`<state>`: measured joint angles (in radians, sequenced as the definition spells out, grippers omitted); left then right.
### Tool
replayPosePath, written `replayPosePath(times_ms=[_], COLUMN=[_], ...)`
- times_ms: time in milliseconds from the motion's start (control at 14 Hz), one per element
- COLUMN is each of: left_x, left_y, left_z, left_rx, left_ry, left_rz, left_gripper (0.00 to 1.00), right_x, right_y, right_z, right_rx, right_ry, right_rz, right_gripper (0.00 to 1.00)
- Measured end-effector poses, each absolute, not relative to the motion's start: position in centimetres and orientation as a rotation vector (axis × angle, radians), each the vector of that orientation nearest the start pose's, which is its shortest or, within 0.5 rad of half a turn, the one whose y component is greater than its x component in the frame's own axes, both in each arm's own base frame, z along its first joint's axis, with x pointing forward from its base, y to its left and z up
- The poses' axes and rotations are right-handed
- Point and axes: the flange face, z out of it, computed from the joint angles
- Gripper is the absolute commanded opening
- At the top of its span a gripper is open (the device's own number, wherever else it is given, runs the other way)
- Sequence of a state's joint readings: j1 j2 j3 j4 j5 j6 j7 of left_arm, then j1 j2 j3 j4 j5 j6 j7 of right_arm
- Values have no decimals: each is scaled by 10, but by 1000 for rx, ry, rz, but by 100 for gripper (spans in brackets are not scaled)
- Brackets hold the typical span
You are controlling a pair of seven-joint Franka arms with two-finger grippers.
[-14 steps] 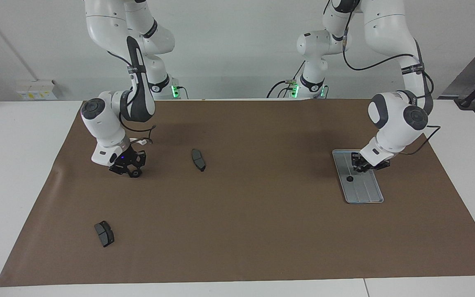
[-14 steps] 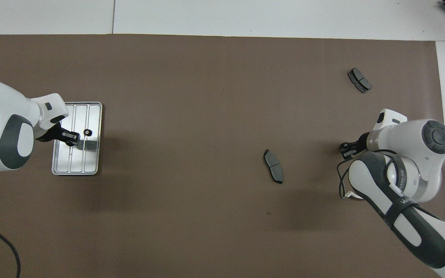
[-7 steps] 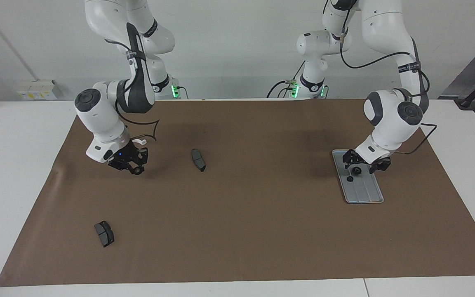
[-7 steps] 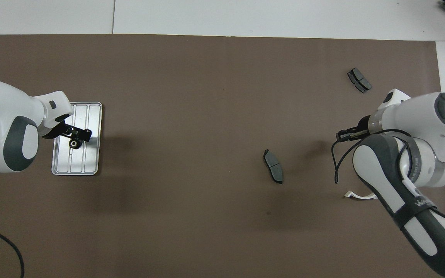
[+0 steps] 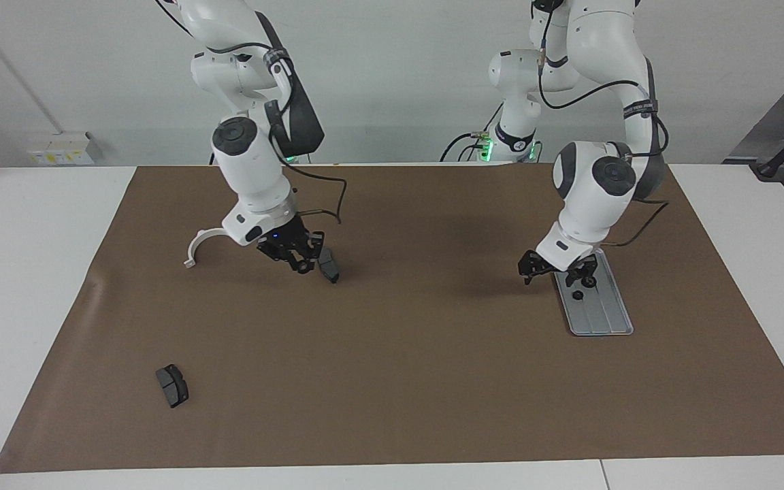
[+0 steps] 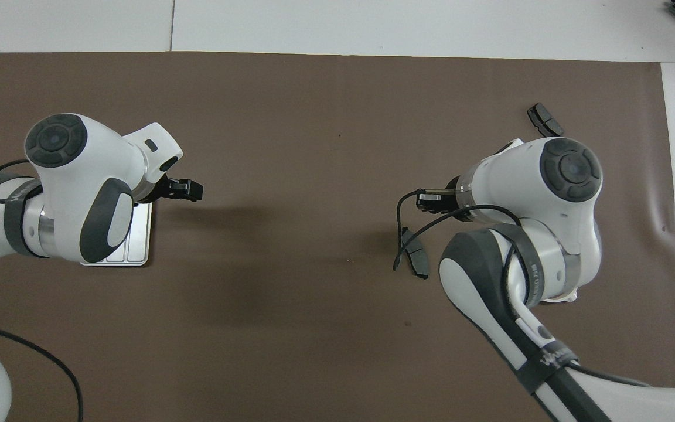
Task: Pick bearing gear from pile to tray
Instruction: 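Carry the last gear with the right gripper midway and release it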
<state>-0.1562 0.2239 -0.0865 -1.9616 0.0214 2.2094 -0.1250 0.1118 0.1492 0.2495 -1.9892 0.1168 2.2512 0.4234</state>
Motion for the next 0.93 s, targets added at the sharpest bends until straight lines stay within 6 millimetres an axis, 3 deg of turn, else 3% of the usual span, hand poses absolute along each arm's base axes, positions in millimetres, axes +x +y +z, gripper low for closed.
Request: replayPosePath(times_ms=[357,571,786,857,929], left_x=[583,586,589,590,592], left_y=[-177,-181,-182,-182,-184], left_z=[376,382,382,383,384], left_rx=[-3156,-3165,-3174,-3181,-3196], left_ry=[76,23,-44,-64,-80], left_rz=[-80,-120,-163,-179,-202], left_gripper=[100,100,100,100,100], right_x=[536,523,508,504,502], right_y=[307,347,376,383,387], right_z=[372,341,306,296,289], right_rx=[-2843,-2869,-2956,-2971,-2978], right_ry=[436,432,417,421,426], right_rz=[-114,-140,-211,-230,-237], right_gripper=[0,0,1,20,65])
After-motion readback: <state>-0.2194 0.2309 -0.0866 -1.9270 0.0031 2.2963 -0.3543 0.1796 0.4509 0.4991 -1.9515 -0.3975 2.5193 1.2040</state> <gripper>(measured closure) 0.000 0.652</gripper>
